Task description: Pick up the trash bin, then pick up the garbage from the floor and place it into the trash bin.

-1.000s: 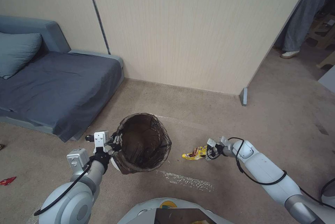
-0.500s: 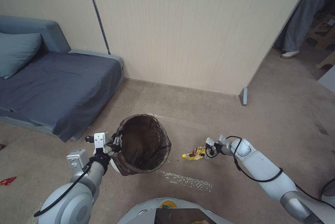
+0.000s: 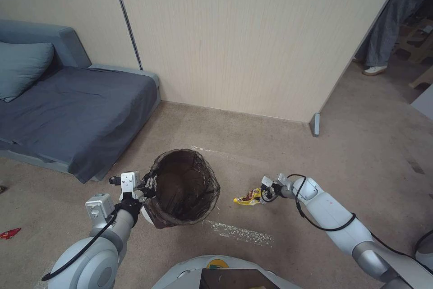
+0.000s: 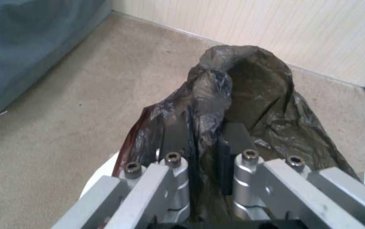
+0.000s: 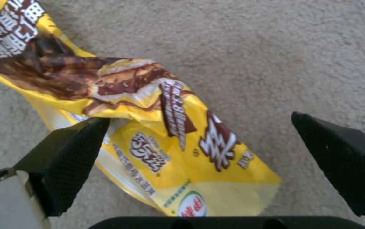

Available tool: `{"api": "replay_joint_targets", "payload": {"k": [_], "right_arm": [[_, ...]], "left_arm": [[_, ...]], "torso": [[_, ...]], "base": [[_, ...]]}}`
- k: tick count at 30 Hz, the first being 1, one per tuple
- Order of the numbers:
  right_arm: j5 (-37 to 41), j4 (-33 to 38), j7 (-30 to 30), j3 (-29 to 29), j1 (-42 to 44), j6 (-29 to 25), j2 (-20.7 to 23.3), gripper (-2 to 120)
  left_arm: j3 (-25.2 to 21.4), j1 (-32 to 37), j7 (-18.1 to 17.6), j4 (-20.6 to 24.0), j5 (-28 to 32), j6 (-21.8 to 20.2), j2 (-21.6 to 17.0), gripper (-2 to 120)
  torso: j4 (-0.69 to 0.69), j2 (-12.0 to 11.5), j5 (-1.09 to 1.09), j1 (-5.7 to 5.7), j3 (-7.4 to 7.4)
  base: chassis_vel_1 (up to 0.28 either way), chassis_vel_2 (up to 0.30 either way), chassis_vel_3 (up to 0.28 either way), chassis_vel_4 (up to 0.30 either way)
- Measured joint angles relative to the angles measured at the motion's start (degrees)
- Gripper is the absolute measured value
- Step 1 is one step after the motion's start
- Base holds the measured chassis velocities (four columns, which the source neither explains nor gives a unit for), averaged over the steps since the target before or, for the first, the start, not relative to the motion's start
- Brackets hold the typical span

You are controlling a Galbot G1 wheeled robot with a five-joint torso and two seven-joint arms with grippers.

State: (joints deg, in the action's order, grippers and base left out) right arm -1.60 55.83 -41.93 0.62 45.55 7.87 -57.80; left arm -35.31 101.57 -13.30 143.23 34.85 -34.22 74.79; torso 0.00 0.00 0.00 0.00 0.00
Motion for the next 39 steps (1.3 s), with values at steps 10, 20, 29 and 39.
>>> {"api": "replay_joint_targets", "payload": {"k": [10, 20, 29, 39], "right_arm": [[0.10, 2.09, 0.56, 0.46, 2.01, 0.59, 0.42, 100], [0.27, 3.42, 0.80, 0.93, 3.54, 0.81, 0.54, 98], [0.28, 4.74, 0.36, 1.56, 4.81, 0.81, 1.23, 70], [0.38, 5.26, 0.55, 2.13, 5.36, 0.37, 1.49, 29]], "left_arm": [[0.13, -0.04, 0.00, 0.00, 0.06, -0.06, 0.14, 8], [0.23, 0.55, 0.00, 0.00, -0.08, -0.08, 0.55, 8], [0.47, 1.40, -0.01, 0.00, -1.03, -0.02, 1.35, 8], [0.49, 1.95, 0.00, 0.00, -1.36, 0.06, 1.56, 8]], "torso": [[0.00, 0.00, 0.00, 0.00, 0.00], [0.00, 0.00, 0.01, 0.00, 0.00], [0.00, 0.00, 0.00, 0.00, 0.00], [0.00, 0.00, 0.00, 0.00, 0.00]], "base": [[0.000, 0.000, 0.000, 0.000], [0.000, 0.000, 0.000, 0.000], [0.000, 0.000, 0.000, 0.000], [0.000, 0.000, 0.000, 0.000]]}}
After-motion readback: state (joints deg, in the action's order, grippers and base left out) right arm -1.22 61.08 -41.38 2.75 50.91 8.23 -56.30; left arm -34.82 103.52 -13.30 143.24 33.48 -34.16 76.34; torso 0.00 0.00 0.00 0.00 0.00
